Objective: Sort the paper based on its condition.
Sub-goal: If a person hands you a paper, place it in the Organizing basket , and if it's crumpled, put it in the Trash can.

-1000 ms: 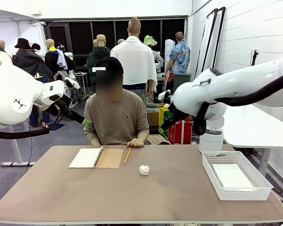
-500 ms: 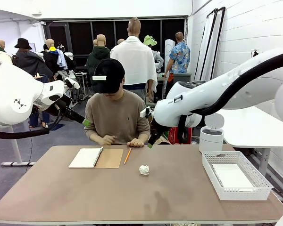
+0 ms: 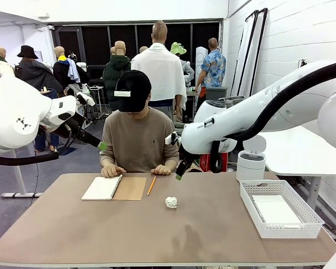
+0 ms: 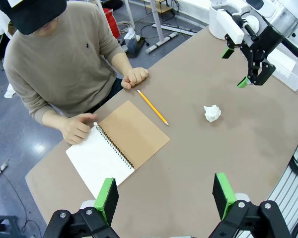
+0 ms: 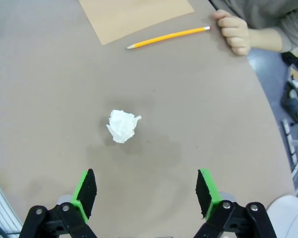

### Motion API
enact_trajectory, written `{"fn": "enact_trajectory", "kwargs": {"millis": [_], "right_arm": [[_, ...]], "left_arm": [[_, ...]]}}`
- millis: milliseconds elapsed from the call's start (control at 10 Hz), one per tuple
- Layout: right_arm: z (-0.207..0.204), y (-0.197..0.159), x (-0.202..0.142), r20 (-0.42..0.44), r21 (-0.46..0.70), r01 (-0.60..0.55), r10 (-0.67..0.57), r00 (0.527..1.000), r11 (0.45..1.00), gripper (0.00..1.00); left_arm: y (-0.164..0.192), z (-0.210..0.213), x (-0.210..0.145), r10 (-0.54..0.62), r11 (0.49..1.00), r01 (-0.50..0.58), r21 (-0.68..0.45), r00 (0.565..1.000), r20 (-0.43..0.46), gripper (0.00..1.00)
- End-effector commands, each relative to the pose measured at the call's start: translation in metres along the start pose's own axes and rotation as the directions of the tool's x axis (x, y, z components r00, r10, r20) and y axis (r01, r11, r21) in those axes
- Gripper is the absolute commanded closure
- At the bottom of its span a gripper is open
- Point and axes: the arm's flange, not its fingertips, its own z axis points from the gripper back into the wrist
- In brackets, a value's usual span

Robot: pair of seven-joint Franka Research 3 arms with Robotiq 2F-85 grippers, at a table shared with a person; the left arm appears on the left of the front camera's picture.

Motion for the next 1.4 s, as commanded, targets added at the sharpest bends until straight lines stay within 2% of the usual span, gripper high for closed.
{"fn": "enact_trajectory", "kwargs": {"millis": [0, 300, 700, 900, 1300], "right_arm": [[-0.002, 0.002, -0.002, 0.009, 0.012, -0.005, 0.005, 1.000, 1.000, 0.00], [-0.001, 0.003, 0.001, -0.001, 0.004, -0.006, 0.006, 1.000, 1.000, 0.00], [-0.061, 0.005, 0.014, -0.074, 0.074, -0.039, 0.044, 0.996, 0.997, 0.00], [-0.080, 0.010, 0.014, -0.103, 0.152, -0.052, 0.068, 0.992, 0.987, 0.00], [-0.108, 0.005, 0.018, -0.144, 0.179, -0.082, 0.108, 0.984, 0.980, 0.00]], "left_arm": [[0.000, 0.000, -0.001, -0.004, 1.000, 0.004, -0.012, 1.000, 0.000, 0.00], [0.000, 0.000, -0.001, -0.004, 1.000, 0.004, -0.012, 1.000, 0.000, 0.00], [0.000, 0.000, -0.001, -0.004, 1.000, 0.004, -0.012, 1.000, 0.000, 0.00], [0.000, 0.000, -0.001, -0.004, 1.000, 0.004, -0.012, 1.000, 0.000, 0.00], [0.000, 0.000, -0.001, -0.004, 1.000, 0.004, -0.012, 1.000, 0.000, 0.00]]}}
